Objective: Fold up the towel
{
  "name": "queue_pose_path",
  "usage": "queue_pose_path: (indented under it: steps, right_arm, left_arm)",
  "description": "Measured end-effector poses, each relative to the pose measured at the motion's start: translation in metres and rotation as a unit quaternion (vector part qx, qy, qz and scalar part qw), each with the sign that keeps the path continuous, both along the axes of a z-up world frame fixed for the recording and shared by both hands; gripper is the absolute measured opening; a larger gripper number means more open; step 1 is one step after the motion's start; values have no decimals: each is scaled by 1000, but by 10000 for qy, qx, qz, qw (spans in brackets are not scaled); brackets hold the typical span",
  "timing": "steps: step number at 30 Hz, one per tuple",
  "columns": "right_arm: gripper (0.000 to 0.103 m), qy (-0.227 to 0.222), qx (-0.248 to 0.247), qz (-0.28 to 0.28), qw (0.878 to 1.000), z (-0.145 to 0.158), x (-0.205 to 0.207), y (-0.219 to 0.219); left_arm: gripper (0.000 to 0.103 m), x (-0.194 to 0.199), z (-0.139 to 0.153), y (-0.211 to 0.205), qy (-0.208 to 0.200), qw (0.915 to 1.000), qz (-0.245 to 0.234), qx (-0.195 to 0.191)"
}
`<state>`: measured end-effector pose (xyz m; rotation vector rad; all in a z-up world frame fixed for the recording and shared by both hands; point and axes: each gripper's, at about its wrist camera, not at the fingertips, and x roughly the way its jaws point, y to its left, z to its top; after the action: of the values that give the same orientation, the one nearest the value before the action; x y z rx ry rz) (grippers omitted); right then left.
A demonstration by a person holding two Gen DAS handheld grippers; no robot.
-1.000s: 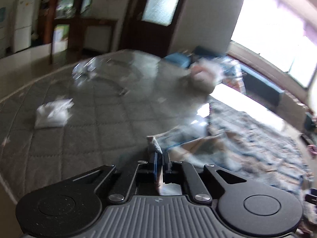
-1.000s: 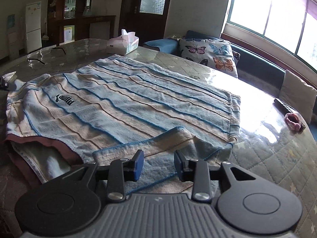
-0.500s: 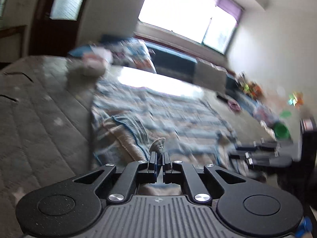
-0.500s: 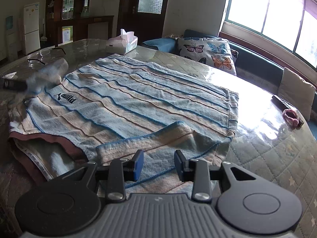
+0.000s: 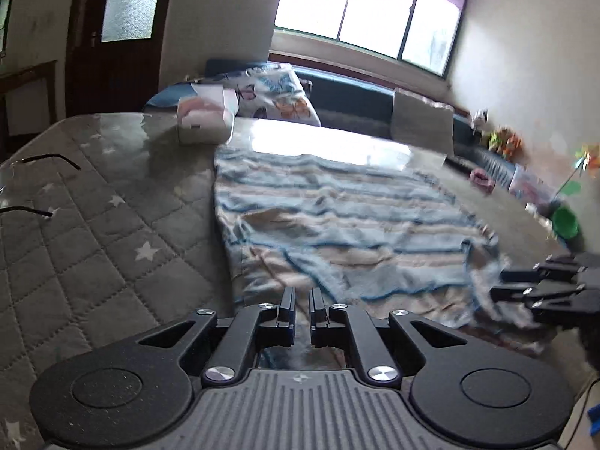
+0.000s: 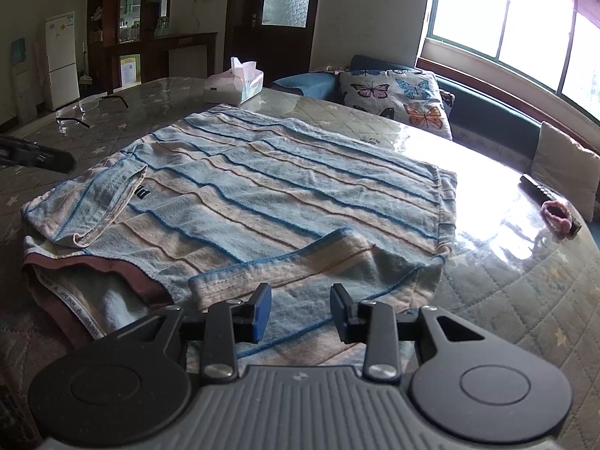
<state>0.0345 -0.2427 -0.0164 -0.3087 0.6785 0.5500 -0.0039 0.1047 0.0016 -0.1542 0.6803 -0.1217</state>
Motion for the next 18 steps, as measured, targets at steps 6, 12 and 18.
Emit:
queue_pose_path:
  steps: [6, 12, 18]
  right_arm:
    - [34, 102, -45, 66, 9999, 1, -10, -5]
    - [34, 127, -57, 73, 9999, 9, -27, -23]
    - [34, 222, -224, 121, 9994, 4, -57, -42]
  left_arm:
    - [8, -4, -3, -9, 46, 9995, -146, 260]
    - [11, -4, 0, -20, -73, 9985, -381, 393]
    - [17, -16, -14, -30, -1, 9959, -585, 685]
